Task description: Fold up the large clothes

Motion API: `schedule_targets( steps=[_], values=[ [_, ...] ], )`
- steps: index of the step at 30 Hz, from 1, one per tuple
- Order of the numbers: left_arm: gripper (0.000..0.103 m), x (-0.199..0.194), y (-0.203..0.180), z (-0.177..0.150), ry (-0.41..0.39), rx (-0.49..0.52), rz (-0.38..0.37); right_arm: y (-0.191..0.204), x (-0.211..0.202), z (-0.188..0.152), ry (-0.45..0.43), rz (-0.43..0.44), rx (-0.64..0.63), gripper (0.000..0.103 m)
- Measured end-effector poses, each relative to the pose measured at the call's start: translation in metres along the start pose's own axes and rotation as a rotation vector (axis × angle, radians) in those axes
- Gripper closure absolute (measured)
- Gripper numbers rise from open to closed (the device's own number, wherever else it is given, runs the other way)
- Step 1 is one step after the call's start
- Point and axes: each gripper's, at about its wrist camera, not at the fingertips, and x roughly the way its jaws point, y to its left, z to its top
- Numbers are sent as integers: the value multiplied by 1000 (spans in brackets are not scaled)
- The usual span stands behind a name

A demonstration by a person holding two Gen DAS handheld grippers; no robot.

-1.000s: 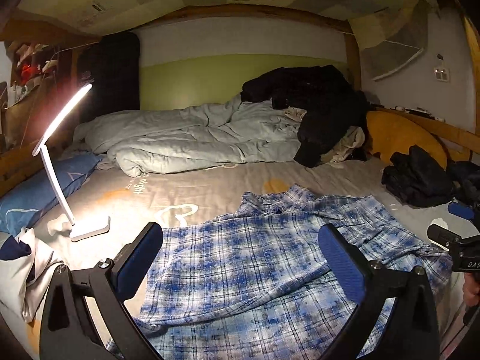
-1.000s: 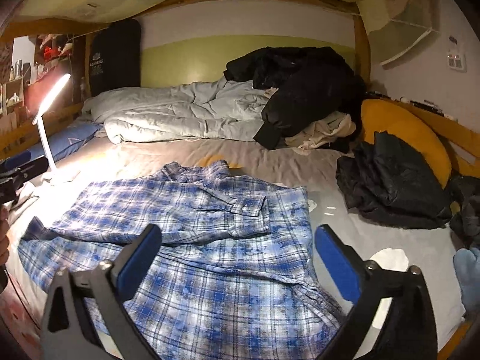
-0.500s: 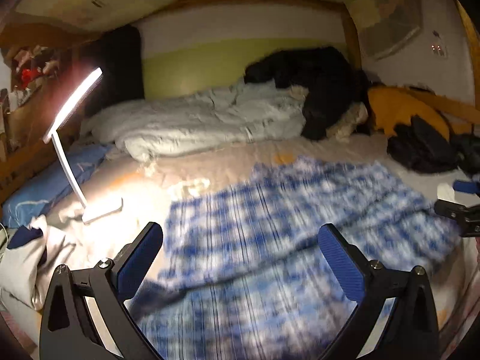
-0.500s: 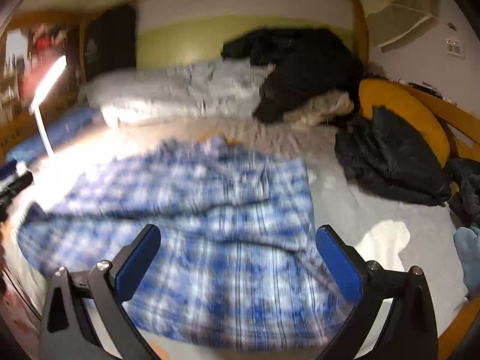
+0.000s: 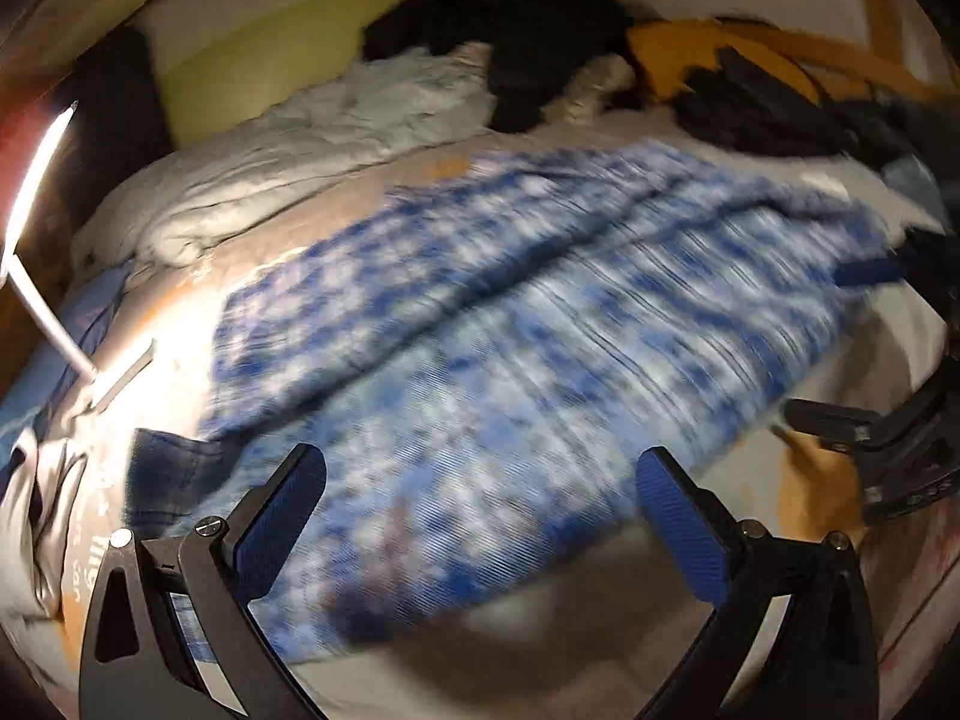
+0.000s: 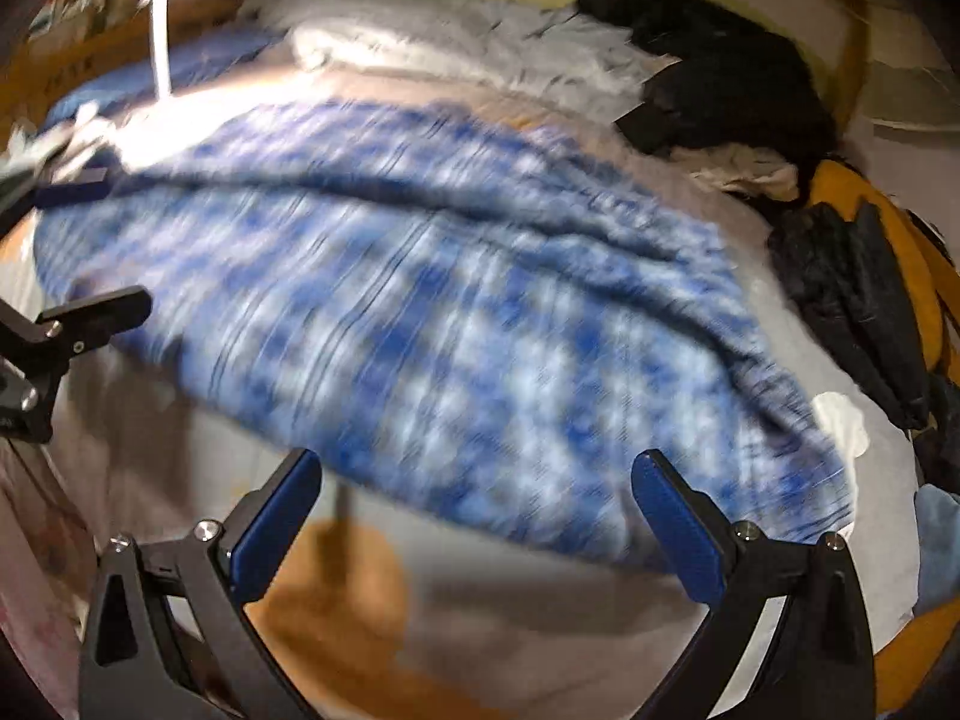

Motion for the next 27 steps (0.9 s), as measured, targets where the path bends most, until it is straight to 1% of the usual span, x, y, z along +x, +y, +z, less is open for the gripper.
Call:
schedule_targets(
  steps=[2,3,5,8,10,12,15,17,18,19,21,22,23,24,25,26,27],
  values=[
    [0,5,-8,-6,42,5,-38,9,2,-3,1,-20,-49,0],
    [0,8,-11,-7,57,5,-36,13,3,-5,4,-35,-75,0],
    [0,18,-15,-11,83,14,-6,16,7,-8,24,-49,-100,0],
    [0,33,-18,-18,127,29,27,10,16,-8,60,-46,-65,0],
    [0,36,-16,-20,126,14,21,5,17,-6,55,-65,-46,0],
    [0,35,-9,-19,119,-25,44,-4,19,-5,44,-127,-31,0],
    [0,38,15,-19,104,-116,143,-21,25,-1,54,-134,4,0],
    [0,44,33,-21,124,-178,162,-33,26,0,59,-158,45,0],
    [0,46,43,-22,132,-221,160,-42,26,-1,58,-202,77,0],
    [0,46,50,-23,135,-255,165,-49,25,-1,56,-227,100,0],
    [2,45,61,-23,130,-295,218,-68,23,-1,49,-264,163,0],
    [8,41,66,-22,113,-312,263,-73,23,-1,47,-273,184,1],
    [11,37,71,-22,88,-335,306,-79,22,-1,42,-278,206,2],
    [18,34,77,-20,66,-354,327,-86,19,-1,30,-260,229,9],
    [27,31,82,-19,43,-369,346,-90,18,-1,23,-242,242,14],
    [31,28,84,-18,30,-373,365,-93,15,-1,10,-226,255,19],
    [44,26,86,-16,21,-376,379,-95,12,-1,-4,-214,267,39]
  ],
)
